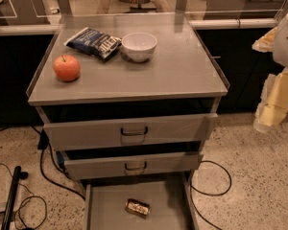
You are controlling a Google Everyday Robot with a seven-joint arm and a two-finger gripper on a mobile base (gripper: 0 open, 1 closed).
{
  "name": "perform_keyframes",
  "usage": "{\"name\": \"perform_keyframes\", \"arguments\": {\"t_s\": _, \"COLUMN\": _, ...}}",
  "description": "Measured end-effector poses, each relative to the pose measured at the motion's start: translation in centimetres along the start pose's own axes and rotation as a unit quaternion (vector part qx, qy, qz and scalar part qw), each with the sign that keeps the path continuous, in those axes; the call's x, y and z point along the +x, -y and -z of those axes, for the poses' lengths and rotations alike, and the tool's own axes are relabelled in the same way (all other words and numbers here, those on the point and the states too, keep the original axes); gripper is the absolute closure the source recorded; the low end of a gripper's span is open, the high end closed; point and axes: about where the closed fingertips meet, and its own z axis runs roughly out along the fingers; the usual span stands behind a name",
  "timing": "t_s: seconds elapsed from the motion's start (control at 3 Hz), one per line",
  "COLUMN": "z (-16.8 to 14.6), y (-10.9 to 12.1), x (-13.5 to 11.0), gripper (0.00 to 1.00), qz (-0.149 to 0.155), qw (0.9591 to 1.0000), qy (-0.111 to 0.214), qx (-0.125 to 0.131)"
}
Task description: Pick orange can from bottom drawer and place on counter
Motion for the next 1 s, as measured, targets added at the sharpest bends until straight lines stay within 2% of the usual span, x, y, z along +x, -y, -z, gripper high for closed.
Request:
{"name": "perform_keyframes", "arguments": {"t_s": 0.67, "z": -0.3, "y": 0.1, "x": 0.1, "gripper": 0.00, "qz": -0.004, "qw": 1.0000, "qy": 0.002, "qx": -0.002}}
{"name": "perform_keyframes", "arguments": {"t_s": 1.0, "z": -3.0, "y": -0.3, "x": 1.0, "gripper": 0.00, "qz": -0.022, "qw": 0.9994, "qy": 0.009, "qx": -0.026}}
